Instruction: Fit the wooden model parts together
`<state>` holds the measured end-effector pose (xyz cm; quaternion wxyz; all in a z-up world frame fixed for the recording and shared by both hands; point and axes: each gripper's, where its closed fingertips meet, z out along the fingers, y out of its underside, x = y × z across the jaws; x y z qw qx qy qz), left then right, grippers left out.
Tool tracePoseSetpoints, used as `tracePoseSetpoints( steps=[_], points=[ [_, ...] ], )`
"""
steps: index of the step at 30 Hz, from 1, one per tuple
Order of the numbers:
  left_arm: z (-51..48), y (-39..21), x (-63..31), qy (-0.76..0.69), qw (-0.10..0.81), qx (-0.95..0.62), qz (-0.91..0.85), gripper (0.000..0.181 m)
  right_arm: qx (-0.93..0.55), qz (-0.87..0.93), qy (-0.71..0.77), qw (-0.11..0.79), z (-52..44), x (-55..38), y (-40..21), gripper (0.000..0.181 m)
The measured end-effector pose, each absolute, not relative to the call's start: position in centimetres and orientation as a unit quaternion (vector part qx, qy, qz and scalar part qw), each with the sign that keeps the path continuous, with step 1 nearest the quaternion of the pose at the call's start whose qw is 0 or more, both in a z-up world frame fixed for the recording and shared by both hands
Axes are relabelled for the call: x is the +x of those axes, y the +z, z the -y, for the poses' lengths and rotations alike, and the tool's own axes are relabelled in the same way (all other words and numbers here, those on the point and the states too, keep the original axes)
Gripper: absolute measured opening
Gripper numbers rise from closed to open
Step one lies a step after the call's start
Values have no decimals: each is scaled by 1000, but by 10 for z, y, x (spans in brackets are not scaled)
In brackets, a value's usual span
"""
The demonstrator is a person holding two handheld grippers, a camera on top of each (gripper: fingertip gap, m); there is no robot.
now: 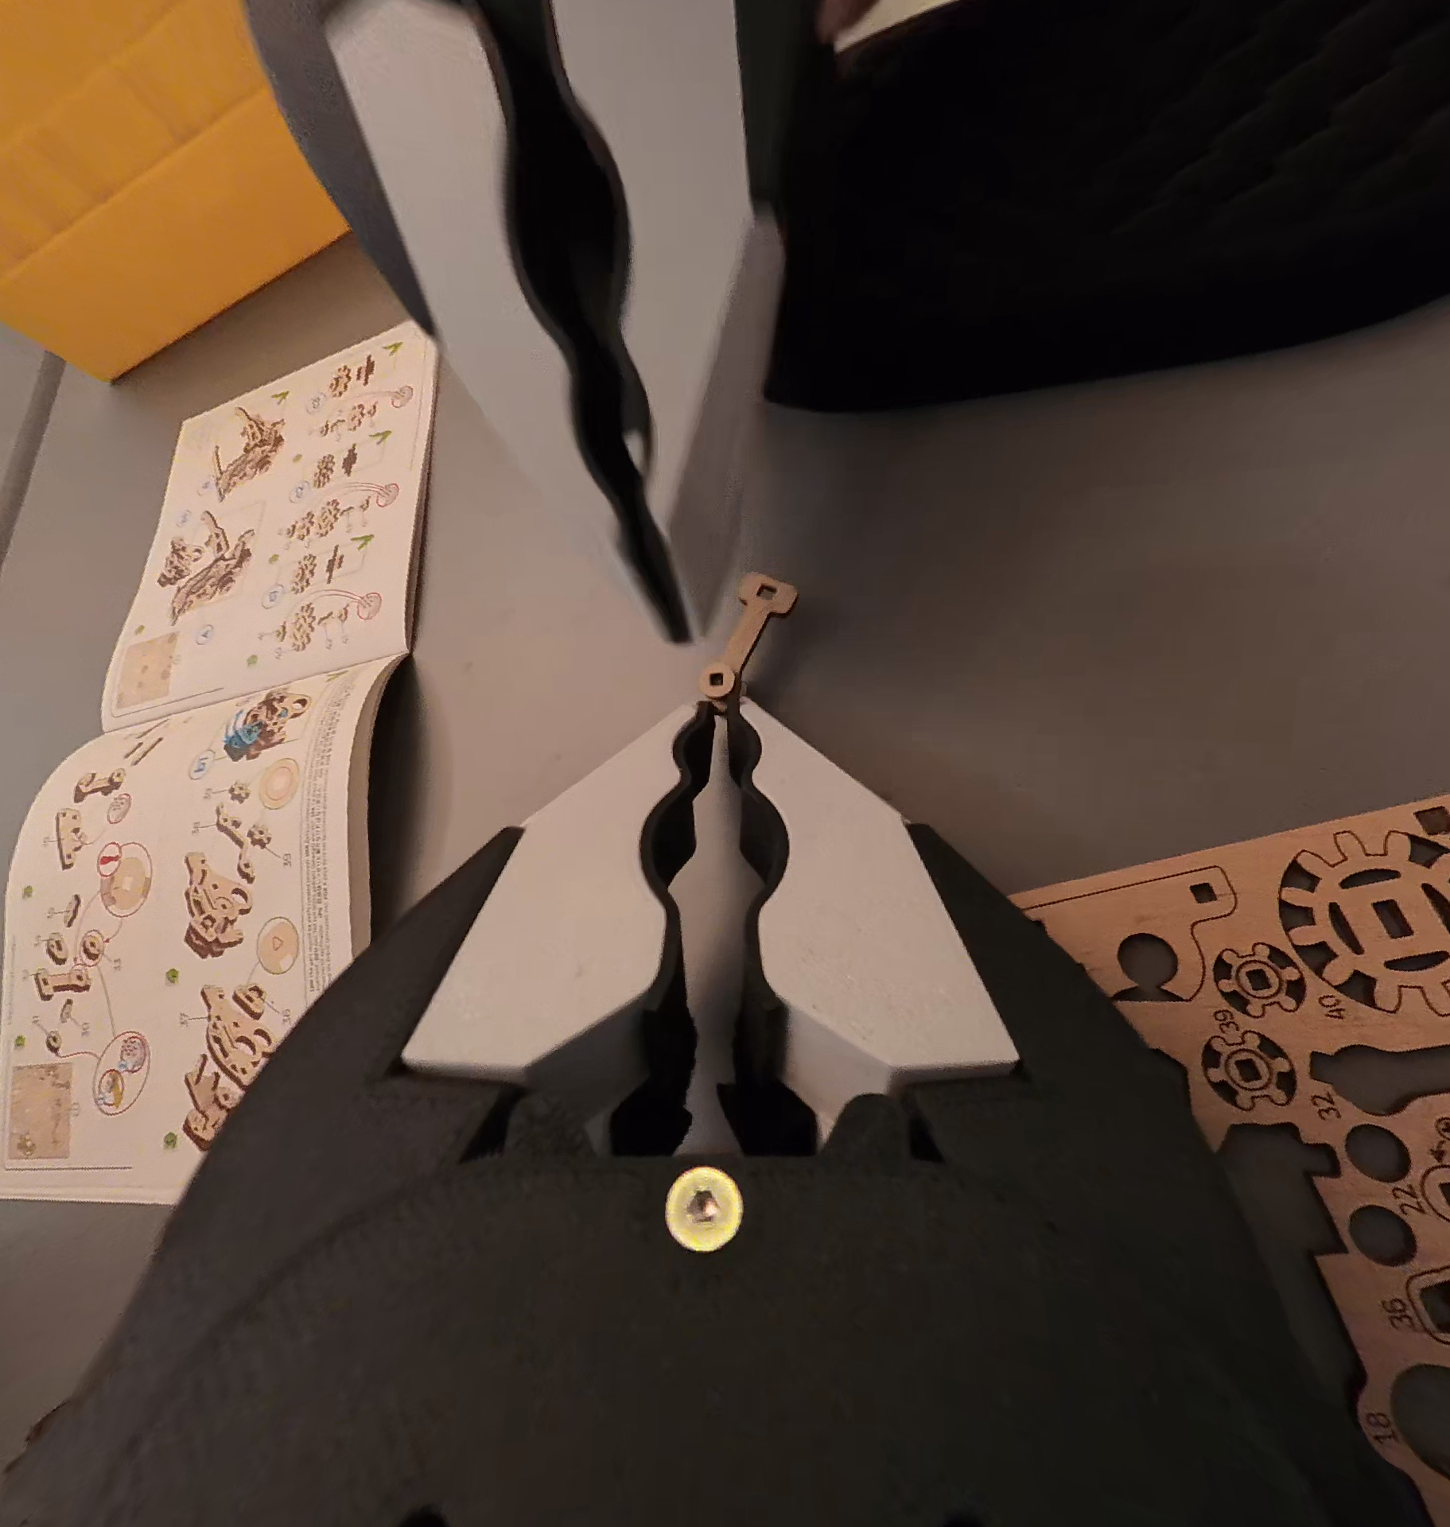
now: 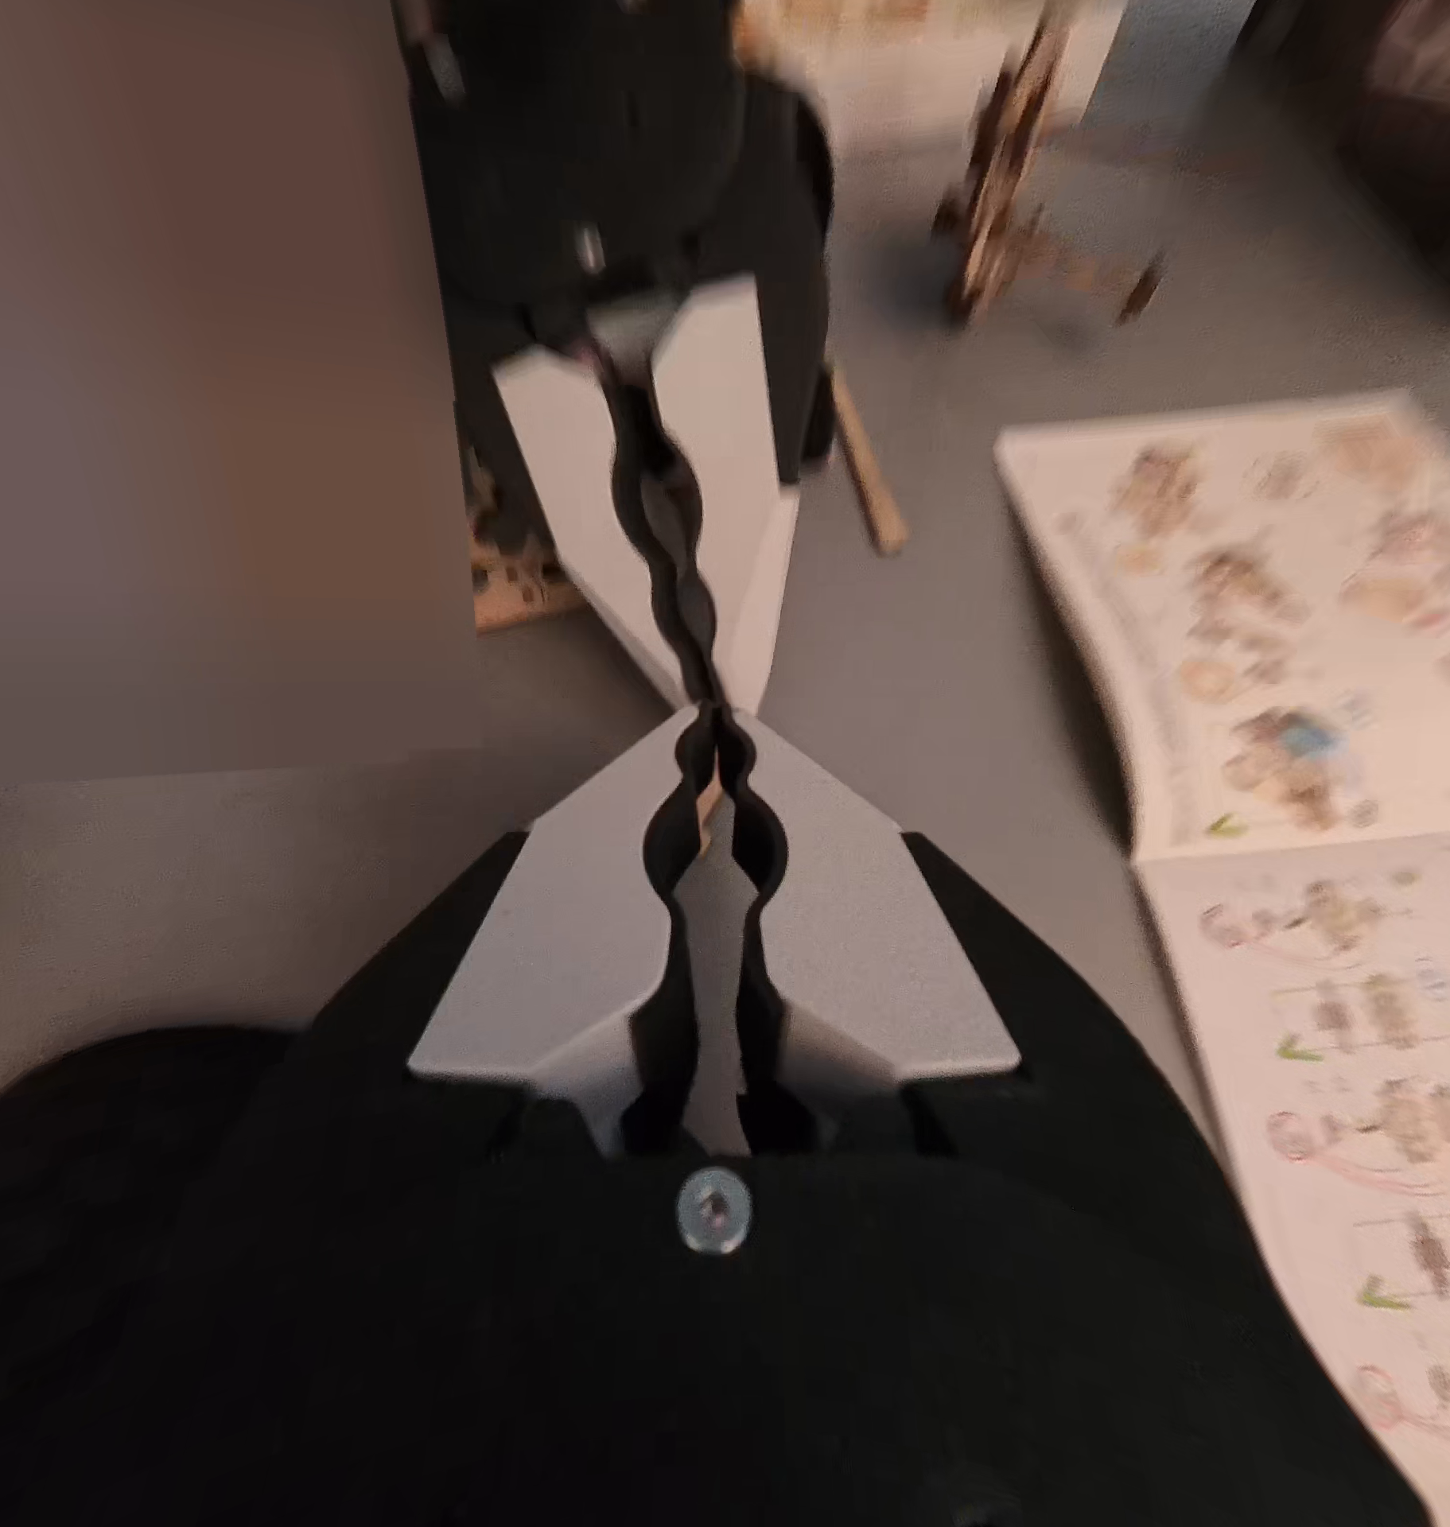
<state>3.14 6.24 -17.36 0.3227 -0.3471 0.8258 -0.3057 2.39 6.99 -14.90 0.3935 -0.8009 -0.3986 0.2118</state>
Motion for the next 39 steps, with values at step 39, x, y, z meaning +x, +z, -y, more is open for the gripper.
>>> tracePoseSetpoints(
  steps=[39],
  points=[
    [-66,-174,33,-313,294,-380,-820,1,-820,395,189,370,-70,31,-156,0]
  ],
)
